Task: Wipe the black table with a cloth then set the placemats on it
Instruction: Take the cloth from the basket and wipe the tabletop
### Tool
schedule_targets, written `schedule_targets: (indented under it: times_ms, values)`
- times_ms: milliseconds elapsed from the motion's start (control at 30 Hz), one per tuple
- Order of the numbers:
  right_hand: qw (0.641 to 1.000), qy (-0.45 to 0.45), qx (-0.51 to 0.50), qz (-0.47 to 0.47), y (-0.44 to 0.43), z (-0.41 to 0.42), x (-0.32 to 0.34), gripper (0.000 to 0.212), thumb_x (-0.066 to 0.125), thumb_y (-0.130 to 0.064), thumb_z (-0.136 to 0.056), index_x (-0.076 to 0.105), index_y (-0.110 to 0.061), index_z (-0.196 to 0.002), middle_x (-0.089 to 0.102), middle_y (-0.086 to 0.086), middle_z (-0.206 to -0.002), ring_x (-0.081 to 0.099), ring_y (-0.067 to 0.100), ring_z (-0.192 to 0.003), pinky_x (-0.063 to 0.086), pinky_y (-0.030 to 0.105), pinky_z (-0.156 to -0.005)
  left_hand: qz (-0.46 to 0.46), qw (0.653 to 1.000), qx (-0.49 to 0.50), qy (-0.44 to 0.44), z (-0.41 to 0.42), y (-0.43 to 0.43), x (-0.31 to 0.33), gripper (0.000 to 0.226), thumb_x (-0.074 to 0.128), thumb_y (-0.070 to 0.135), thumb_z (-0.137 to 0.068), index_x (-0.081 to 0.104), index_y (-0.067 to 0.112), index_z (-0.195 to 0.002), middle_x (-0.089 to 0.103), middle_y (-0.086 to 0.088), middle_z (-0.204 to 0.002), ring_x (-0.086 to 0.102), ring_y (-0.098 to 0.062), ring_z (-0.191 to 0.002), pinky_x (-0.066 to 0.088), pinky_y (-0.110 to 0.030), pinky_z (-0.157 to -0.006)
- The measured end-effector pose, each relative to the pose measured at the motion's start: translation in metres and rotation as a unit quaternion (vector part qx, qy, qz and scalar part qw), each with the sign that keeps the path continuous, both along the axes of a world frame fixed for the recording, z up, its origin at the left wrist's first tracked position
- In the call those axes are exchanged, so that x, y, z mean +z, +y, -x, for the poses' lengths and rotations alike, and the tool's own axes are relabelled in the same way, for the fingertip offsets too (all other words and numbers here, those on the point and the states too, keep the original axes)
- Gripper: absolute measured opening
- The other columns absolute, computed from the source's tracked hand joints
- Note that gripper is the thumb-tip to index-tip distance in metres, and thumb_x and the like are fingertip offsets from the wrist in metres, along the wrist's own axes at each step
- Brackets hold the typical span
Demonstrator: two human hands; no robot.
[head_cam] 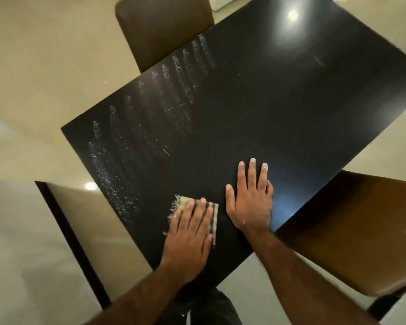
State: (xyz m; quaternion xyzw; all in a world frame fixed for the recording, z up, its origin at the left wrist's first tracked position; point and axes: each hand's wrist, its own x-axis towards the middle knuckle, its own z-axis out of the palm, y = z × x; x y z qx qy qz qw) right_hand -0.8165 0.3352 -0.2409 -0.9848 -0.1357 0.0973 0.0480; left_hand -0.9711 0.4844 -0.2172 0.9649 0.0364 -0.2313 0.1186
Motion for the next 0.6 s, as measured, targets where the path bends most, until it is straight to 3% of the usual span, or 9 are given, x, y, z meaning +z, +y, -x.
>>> schedule_targets:
  times_ms: [167,400,600]
  values:
    - [1.000,0.009,0.010,0.000,0.000,0.002,0.003,0.079,0.025,-0.061,-0.112,0.010,-0.018,-0.177,-0.002,0.010,-0.186,-0.005,0.040,-0.171,0.026,0.061,-0.132,-0.013,0.999,-0.011,-0.044,0.006,0.014,-0.007,0.074,0.018,0.052,-0.114,-0.014,0.025,-0.175,-0.027,-0.001,-0.182,-0.021,-0.027,-0.169,0.009,-0.059,-0.136]
    - [1.000,0.021,0.013,0.015,0.011,0.022,0.006,0.081,0.028,-0.059,-0.112,0.009,-0.014,-0.177,-0.001,0.010,-0.186,-0.003,0.037,-0.171,0.027,0.059,-0.133,-0.054,0.988,0.110,-0.089,-0.072,0.068,-0.016,0.074,0.021,0.049,-0.113,-0.005,0.022,-0.177,-0.015,-0.003,-0.185,-0.011,-0.028,-0.171,0.009,-0.058,-0.137]
    - [1.000,0.016,0.004,0.016,0.032,0.048,0.008,0.081,0.026,-0.057,-0.111,0.011,-0.012,-0.176,0.000,0.011,-0.186,-0.002,0.038,-0.171,0.026,0.057,-0.131,-0.002,0.997,-0.027,-0.066,0.012,0.041,-0.010,0.074,0.024,0.050,-0.115,-0.005,0.021,-0.177,-0.021,-0.004,-0.184,-0.016,-0.029,-0.170,0.010,-0.059,-0.136]
